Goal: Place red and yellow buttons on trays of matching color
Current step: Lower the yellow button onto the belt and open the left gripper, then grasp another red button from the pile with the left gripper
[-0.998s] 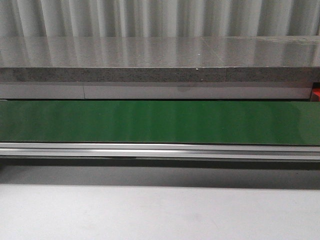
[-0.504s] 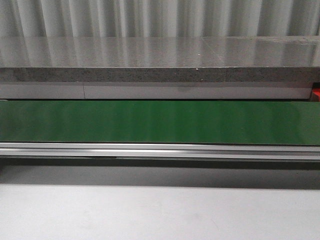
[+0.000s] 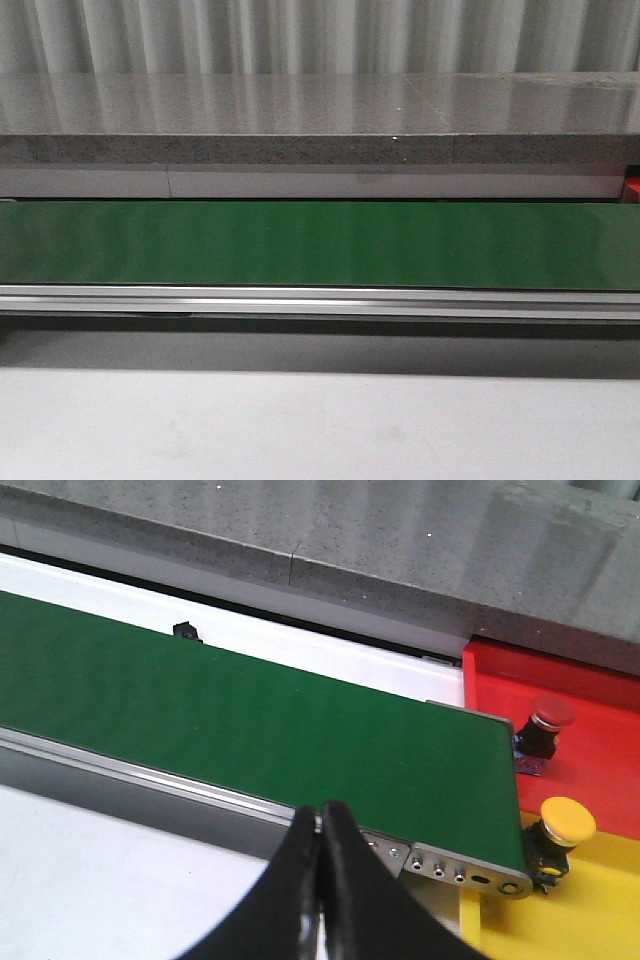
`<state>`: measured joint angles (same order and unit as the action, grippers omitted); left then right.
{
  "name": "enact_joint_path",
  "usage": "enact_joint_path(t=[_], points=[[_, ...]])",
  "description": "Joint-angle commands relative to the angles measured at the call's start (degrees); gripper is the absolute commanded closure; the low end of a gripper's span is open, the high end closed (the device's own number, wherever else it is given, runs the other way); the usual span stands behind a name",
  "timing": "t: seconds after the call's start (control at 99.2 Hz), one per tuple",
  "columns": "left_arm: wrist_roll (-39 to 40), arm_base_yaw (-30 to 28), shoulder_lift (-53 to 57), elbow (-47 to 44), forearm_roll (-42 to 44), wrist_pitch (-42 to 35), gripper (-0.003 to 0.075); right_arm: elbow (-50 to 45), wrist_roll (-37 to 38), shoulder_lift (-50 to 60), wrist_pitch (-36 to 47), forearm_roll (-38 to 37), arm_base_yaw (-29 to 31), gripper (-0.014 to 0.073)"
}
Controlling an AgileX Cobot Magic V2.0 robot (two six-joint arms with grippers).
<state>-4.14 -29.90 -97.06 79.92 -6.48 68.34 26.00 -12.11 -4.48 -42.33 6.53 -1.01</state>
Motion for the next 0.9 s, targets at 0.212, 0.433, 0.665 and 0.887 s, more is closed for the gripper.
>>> enact_joint_path(t=[0.212,0.433,0.665,0.887], points=[[2.0,-0.1,-8.5,1.3,-0.1,-4.2,0.0195,1.2,-0.1,-0.7,4.0,0.2,-0.2,0.0661],[3.3,-0.1,-12.1,1.3,1.6,-9.4,0.0195,1.2,-0.1,-0.7,4.0,0.2,-0.2,0.0661],[4.7,-0.1,-12.5,1.3,1.6,-12.7,0.0229,1.2,-0.1,-0.7,4.0,0.2,-0.2,0.0661],[4.7,-0.1,-12.5,1.3,1.5,-10.3,0.0472,1.2,-0.1,-0.7,4.0,0.2,-0.2,0.0661]])
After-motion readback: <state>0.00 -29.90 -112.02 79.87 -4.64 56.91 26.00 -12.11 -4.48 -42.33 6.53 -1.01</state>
